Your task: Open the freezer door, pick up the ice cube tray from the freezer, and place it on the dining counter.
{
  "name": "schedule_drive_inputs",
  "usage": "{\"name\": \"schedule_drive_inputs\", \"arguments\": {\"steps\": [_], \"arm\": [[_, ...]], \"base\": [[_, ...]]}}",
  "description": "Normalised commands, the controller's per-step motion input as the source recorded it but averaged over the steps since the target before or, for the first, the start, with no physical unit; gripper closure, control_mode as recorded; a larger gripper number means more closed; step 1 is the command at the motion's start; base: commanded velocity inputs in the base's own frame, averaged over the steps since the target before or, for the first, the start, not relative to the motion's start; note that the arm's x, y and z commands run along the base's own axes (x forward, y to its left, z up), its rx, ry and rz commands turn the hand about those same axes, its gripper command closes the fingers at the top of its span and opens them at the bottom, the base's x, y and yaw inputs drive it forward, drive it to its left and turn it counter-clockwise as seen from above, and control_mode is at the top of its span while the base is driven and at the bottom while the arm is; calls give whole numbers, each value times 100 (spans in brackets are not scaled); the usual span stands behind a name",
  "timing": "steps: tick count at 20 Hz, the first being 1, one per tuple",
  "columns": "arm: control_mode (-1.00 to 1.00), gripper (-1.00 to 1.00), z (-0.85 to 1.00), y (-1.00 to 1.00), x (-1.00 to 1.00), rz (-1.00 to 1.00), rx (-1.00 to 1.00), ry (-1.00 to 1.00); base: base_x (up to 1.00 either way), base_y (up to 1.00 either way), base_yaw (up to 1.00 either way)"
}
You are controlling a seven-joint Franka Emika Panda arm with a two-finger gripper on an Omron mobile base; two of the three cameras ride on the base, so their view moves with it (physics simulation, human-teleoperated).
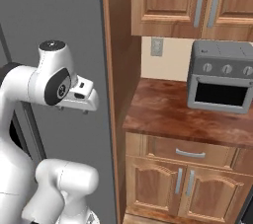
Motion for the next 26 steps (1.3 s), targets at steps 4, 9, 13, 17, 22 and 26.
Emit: {"name": "schedule_drive_inputs", "arguments": {"steps": [4,9,13,17,22,26], "arm": [[100,-100,0,0,0,0,0,0],[-100,-100,-25,77,0,2,0,0],[-100,-100,-20,38,0,2,0,0],[-100,-100,-7,0,0,1,0,0],[-100,-100,-34,74,-48,4,-5,-7],[-100,-100,-41,100,-59,7,-14,-36]], "base": [[3,21,0],[0,0,0],[0,0,0],[0,0,0],[0,0,0],[0,0,0]]}}
